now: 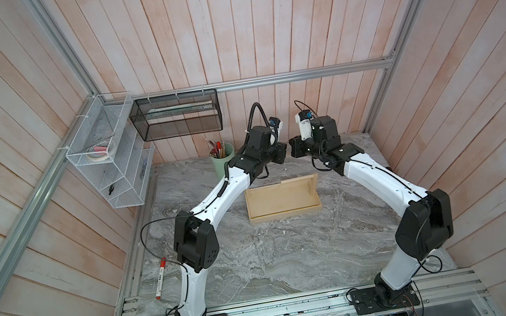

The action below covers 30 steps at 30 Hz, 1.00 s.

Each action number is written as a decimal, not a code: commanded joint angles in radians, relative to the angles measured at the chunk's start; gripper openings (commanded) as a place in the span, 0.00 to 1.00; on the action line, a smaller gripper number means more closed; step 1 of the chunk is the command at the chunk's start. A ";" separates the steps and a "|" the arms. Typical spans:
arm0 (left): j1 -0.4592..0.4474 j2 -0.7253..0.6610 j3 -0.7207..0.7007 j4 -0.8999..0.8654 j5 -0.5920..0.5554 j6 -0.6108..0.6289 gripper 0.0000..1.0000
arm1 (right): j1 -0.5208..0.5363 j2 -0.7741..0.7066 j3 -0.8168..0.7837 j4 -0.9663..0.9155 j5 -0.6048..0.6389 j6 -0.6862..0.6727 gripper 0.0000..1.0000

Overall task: Hang the necklace on the jewelry display stand
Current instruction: Hang the necklace on the stand.

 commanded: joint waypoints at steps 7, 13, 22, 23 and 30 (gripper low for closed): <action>0.055 -0.174 -0.191 0.075 -0.077 -0.048 0.00 | 0.055 0.086 0.094 0.028 -0.060 -0.002 0.00; 0.062 -0.218 -0.267 0.079 -0.104 -0.055 0.00 | 0.068 0.128 0.126 0.026 -0.086 -0.003 0.00; 0.082 -0.222 -0.274 0.063 -0.142 -0.061 0.00 | 0.075 0.140 0.150 0.016 -0.111 0.001 0.04; 0.085 -0.222 -0.272 0.058 -0.148 -0.063 0.00 | 0.075 0.132 0.146 0.016 -0.112 0.001 0.08; 0.092 -0.249 -0.286 0.047 -0.153 -0.069 0.00 | 0.075 0.046 0.107 0.014 -0.117 -0.008 0.20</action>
